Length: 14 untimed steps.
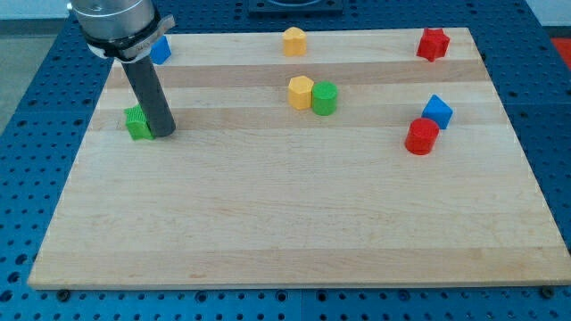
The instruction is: Push the red circle closer to the red star
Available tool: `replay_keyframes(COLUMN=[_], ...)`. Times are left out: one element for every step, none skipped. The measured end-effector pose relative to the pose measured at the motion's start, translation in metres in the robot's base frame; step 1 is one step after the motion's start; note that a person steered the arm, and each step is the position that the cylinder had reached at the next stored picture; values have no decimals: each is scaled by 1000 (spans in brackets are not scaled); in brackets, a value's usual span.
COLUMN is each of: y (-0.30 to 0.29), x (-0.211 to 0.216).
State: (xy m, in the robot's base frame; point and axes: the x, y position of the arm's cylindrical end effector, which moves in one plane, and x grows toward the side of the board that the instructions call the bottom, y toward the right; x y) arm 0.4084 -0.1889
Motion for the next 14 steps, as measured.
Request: replay_keyframes(y=[-2,-5,-6,4,30,75,117,161,226,294,357,409,429,432], x=[0,0,0,0,-5,-8,16,56,72,76,76,75,66,55])
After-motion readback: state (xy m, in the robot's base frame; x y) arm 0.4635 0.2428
